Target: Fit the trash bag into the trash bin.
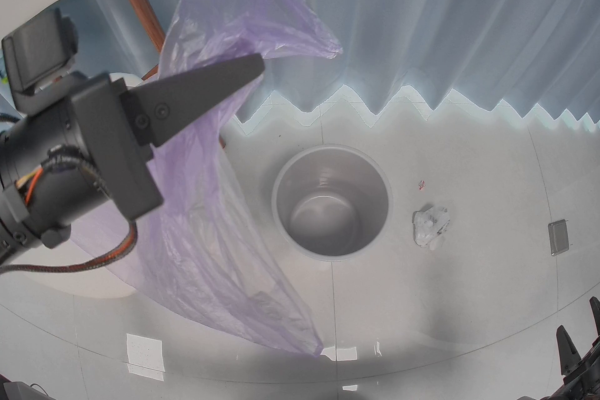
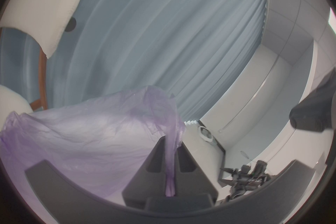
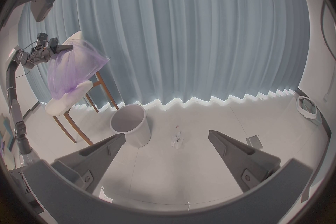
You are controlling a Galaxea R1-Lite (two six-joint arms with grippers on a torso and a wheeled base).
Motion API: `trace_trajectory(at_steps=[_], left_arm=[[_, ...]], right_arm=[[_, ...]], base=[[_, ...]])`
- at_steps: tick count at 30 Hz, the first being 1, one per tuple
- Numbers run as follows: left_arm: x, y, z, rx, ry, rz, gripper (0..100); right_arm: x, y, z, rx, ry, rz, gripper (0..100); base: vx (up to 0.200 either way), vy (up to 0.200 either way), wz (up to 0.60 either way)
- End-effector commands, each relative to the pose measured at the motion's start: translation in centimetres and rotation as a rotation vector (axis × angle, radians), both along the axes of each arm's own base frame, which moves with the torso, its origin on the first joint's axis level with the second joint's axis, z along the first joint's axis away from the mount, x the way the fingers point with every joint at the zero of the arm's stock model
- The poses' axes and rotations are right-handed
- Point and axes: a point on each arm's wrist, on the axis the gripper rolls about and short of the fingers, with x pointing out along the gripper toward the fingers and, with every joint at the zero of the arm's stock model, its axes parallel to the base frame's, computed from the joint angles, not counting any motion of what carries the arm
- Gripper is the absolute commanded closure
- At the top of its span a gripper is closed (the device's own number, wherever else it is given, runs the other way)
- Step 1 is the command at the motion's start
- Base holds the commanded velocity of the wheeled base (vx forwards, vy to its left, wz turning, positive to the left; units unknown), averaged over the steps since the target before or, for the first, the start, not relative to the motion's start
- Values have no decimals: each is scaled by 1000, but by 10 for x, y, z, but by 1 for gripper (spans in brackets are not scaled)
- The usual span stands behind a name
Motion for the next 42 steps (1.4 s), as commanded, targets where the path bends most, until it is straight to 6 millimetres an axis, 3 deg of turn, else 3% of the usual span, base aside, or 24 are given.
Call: trace_trajectory(at_steps=[1, 13, 18, 23, 40, 42], left_arm=[[11, -13, 8, -41, 40, -68, 100], [31, -38, 6, -30, 75, -192, 100], [40, -53, 33, -134, 89, -229, 100], [42, -60, 39, -151, 95, -297, 100], [53, -71, 22, -102, 140, -305, 100], [59, -69, 13, -79, 157, -285, 100]], right_arm=[[0, 0, -5, 0, -1, 0, 0], [0, 0, -5, 0, -1, 0, 0], [0, 0, -5, -1, -1, 0, 0], [0, 0, -5, -1, -1, 0, 0], [0, 0, -5, -3, -1, 3, 0], [0, 0, -5, -3, -1, 3, 0]], base=[[0, 0, 0], [0, 0, 0], [0, 0, 0], [0, 0, 0], [0, 0, 0], [0, 0, 0]])
